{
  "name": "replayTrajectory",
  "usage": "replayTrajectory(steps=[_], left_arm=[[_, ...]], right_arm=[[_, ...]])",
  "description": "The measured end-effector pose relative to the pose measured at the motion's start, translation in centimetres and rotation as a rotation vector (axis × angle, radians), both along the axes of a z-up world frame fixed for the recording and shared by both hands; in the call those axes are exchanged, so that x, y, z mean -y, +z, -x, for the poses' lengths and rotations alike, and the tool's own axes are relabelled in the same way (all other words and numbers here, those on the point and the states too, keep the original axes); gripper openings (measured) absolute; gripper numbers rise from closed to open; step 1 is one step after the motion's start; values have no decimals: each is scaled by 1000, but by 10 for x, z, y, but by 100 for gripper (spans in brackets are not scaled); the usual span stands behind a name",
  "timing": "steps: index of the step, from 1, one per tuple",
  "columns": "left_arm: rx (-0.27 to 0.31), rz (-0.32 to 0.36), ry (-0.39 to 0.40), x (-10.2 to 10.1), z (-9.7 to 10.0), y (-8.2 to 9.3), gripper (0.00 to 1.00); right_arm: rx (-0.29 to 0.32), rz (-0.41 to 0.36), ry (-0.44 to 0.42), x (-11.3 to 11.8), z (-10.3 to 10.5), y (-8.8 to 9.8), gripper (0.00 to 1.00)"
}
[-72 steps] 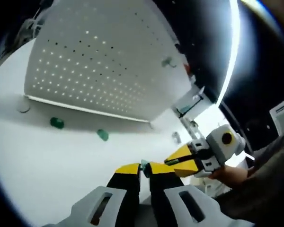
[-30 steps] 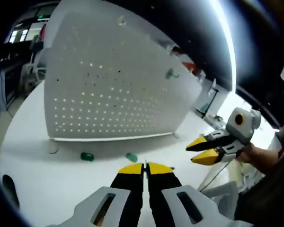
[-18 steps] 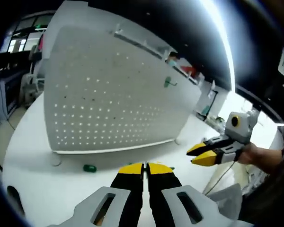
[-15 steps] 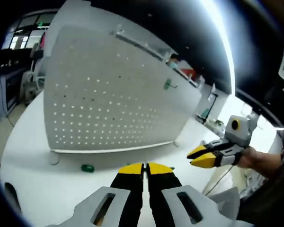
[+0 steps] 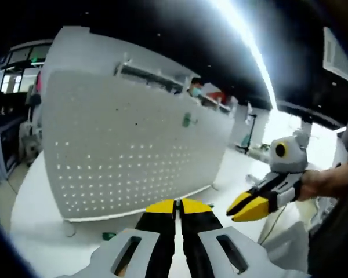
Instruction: Insert the hook assembly into the mounting plate slot until the hook locks in place.
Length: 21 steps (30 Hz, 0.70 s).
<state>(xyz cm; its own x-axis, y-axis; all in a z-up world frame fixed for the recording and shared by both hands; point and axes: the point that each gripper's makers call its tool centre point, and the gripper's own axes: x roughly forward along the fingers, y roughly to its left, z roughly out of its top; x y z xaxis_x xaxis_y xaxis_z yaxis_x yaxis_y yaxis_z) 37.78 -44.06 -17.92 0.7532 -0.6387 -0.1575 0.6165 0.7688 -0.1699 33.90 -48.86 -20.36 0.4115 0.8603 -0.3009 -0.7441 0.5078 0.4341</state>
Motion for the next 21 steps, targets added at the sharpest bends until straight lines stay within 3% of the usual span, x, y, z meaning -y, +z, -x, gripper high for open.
replayTrajectory(steps=[2,5,9,14,21], left_arm=[[45,-24,-29,8,2,6,1],[48,2,-45,14,3,8,1],[102,24,-69,19,7,16,1],[117,35,-84,21,8,18,1],[138,80,-96,24,10,22,2]], right_arm=[[-55,-68,-22,-1,-4,7,8],[-107,-154,-37,-3,-6,16,8],[-162,-223,-41,-4,-7,22,9],[-308,-375,-63,-4,-6,24,10],[-424,-523,-85,-5,-6,29,10]])
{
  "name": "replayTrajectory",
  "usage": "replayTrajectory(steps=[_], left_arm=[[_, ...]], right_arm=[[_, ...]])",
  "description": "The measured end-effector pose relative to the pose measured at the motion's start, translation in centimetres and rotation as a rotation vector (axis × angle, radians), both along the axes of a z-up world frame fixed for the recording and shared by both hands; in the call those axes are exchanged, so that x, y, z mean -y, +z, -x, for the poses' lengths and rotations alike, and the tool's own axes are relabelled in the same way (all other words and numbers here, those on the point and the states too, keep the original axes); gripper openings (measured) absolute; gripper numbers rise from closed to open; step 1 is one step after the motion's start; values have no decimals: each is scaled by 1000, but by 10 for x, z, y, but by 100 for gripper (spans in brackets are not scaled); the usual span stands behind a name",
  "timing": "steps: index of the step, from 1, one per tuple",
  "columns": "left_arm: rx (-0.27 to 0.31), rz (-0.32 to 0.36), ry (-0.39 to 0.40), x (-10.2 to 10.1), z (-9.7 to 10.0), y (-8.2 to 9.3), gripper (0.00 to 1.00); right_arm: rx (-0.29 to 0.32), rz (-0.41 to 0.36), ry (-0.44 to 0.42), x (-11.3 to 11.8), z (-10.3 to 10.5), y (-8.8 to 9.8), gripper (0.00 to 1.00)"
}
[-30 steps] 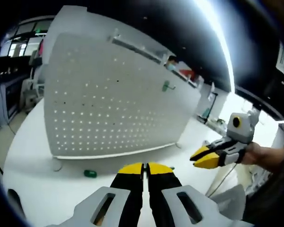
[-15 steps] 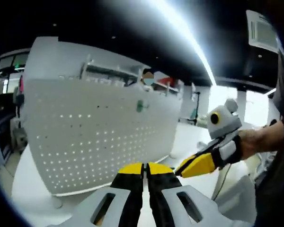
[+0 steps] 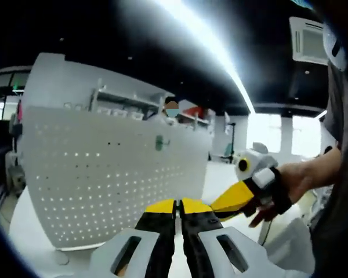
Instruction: Insert the hook assembly into the mounting plate slot until the hook locks in place.
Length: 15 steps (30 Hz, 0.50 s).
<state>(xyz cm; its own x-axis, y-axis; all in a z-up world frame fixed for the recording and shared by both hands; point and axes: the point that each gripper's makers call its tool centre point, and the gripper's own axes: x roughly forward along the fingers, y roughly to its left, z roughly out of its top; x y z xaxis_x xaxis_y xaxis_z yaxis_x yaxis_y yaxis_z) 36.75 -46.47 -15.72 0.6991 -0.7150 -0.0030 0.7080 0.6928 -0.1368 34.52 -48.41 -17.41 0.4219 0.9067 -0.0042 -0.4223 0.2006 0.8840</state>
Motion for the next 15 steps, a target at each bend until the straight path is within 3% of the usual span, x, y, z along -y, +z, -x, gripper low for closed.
replayTrajectory(steps=[3,7,15], left_arm=[[12,-1,-8,2,2,1,2],[30,-1,-31,7,5,3,2],[35,29,-53,11,7,6,2]], right_arm=[[-50,-62,-20,2,-5,3,10],[-64,-72,-12,0,-3,3,8],[-177,-197,-13,0,-1,6,5]])
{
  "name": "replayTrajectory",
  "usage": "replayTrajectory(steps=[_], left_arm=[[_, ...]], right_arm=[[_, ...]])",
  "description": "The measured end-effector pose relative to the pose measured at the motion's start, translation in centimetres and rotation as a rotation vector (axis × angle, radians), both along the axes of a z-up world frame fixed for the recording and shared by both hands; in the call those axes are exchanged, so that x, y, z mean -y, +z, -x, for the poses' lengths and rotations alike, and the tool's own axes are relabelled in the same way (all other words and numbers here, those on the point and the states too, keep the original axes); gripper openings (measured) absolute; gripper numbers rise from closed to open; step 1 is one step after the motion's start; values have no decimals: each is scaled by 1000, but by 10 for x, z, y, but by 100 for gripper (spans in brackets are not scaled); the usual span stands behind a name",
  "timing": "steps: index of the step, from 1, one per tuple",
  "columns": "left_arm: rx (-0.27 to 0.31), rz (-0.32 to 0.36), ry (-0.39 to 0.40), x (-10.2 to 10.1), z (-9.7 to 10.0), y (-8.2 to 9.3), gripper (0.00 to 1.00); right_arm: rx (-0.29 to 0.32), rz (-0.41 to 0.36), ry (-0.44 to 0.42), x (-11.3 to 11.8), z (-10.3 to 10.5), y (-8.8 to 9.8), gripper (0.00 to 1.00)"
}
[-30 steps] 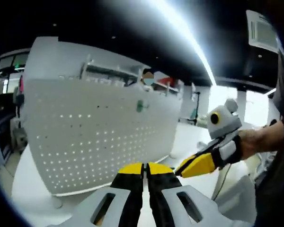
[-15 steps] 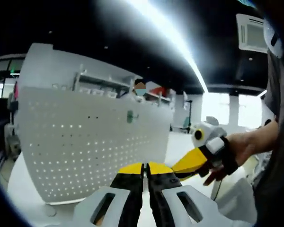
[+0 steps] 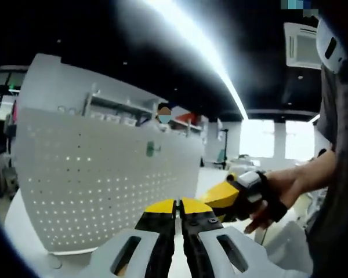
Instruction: Insert the hook assembly into the mounting plate slot until the hook locks in place.
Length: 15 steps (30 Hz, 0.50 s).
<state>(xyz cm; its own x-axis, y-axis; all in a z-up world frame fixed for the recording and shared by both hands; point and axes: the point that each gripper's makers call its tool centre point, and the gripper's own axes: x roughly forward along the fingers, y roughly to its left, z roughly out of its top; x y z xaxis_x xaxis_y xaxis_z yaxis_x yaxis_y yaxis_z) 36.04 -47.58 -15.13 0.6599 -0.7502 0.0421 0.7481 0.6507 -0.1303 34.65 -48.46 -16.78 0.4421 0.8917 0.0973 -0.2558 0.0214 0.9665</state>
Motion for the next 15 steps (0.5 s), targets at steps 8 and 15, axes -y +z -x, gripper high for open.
replayTrajectory(steps=[8,15], left_arm=[[-11,30,-7,0,1,-2,2],[-27,31,-27,2,3,-6,4]], right_arm=[[-97,-80,-19,2,-4,-5,3],[-86,-64,-18,5,-3,-7,0]])
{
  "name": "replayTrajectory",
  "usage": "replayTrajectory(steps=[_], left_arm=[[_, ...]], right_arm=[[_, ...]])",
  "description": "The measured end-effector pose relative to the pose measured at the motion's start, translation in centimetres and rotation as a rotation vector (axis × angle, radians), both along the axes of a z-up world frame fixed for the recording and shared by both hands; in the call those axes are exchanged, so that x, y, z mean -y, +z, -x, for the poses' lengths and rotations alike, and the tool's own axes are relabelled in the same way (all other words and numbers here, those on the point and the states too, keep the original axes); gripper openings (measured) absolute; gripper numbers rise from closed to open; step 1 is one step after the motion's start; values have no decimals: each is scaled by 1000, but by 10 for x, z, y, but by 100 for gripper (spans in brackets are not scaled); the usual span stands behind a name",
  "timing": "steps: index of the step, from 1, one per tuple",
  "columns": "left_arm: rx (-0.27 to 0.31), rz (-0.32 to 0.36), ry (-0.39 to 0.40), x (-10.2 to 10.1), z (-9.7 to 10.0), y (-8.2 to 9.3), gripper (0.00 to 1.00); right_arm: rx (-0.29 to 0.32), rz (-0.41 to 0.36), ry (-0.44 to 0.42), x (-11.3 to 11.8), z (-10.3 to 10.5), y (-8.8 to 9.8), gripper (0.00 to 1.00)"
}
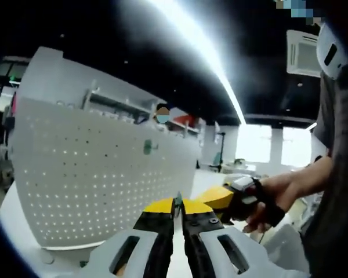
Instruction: Insert the hook assembly into the mounting plate slot until the hook locks in place.
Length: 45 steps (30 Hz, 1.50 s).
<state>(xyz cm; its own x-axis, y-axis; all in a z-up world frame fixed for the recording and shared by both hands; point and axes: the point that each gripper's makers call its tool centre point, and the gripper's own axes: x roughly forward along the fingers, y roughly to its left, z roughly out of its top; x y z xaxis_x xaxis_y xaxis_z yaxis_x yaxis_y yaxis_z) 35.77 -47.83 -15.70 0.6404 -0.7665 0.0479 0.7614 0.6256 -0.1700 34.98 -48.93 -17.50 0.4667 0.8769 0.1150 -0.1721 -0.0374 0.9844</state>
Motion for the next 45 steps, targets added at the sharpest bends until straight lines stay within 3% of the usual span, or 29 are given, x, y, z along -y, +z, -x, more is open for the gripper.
replayTrajectory(steps=[8,12,15,24,27,33,36,40,43,45], left_arm=[[-49,-34,0,1,-1,-12,4],[-76,-74,2,2,-1,-20,4],[-149,-67,11,1,-2,-29,5],[-180,-120,16,0,-2,-41,5],[-202,-113,26,-2,-3,-43,8],[-229,-124,60,-8,-8,-45,15],[-241,-132,58,-4,-9,-45,17],[-233,-189,45,1,-7,-51,15],[-238,-178,38,1,-5,-50,15],[-240,-115,28,6,-4,-42,19]], right_arm=[[104,165,1,0,0,-7,0],[201,297,-2,0,0,-12,0],[276,381,3,0,0,-14,0],[410,565,-10,6,-8,-20,0],[496,668,-8,10,-11,-23,0],[743,996,49,17,-10,-40,0],[761,1029,76,12,-6,-44,0],[902,1178,99,13,-8,-46,0],[900,1188,105,13,-8,-47,0],[890,1198,102,16,-10,-49,0]])
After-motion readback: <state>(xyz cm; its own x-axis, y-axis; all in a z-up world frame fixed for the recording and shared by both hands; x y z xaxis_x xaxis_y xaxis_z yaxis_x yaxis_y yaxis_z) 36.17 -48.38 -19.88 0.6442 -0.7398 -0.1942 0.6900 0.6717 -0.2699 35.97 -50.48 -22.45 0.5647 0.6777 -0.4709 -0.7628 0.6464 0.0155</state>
